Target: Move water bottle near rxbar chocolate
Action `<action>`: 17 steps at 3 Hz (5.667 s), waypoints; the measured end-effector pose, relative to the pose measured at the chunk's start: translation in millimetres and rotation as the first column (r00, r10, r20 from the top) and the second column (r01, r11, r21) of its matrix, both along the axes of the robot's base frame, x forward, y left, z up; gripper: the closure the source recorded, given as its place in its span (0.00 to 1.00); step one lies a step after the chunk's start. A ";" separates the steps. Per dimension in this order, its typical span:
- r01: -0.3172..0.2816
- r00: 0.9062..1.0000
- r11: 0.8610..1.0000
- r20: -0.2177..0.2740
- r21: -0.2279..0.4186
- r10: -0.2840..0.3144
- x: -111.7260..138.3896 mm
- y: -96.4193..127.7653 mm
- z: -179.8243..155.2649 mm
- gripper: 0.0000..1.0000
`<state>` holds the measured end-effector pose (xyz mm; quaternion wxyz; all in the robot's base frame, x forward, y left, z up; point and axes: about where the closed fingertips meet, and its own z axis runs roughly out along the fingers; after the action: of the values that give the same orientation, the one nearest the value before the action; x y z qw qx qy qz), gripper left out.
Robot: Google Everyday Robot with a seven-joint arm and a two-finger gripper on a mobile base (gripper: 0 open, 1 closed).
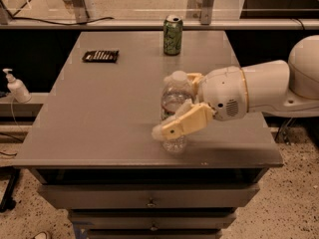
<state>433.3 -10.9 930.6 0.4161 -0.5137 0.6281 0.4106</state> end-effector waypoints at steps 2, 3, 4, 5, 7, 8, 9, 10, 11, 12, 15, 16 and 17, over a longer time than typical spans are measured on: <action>0.036 0.999 0.994 -0.006 0.098 -0.036 15.0 2.2 -3.4 0.64; 0.036 0.999 0.994 -0.006 0.098 -0.036 15.0 2.2 -2.1 0.87; 0.052 0.998 0.990 0.037 0.129 -0.057 40.1 3.6 22.3 1.00; 0.050 0.996 0.989 0.065 0.141 -0.060 46.7 5.7 37.5 1.00; 0.044 0.995 0.988 0.082 0.150 -0.057 48.7 9.1 40.1 1.00; 0.077 0.988 0.979 0.115 0.187 -0.100 76.3 16.3 39.2 1.00; 0.151 0.971 0.962 0.146 0.227 -0.187 121.1 17.9 40.6 1.00; 0.187 0.959 0.951 0.165 0.247 -0.231 168.0 20.6 48.1 1.00; 0.224 0.946 0.941 0.176 0.253 -0.272 224.6 30.1 55.8 1.00; 0.245 0.942 0.939 0.168 0.243 -0.289 274.6 43.1 55.9 1.00; 0.268 0.948 0.921 0.093 0.284 -0.305 346.9 93.5 35.7 1.00; 0.260 0.954 0.920 0.068 0.292 -0.291 351.3 106.0 28.0 1.00; 0.256 0.959 0.923 0.045 0.288 -0.280 351.6 110.2 21.9 1.00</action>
Offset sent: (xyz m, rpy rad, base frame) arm 0.0261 -0.0091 -0.0083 0.1508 0.0080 -0.0700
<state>785.0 99.3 952.5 0.5630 -0.3762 0.6098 0.4118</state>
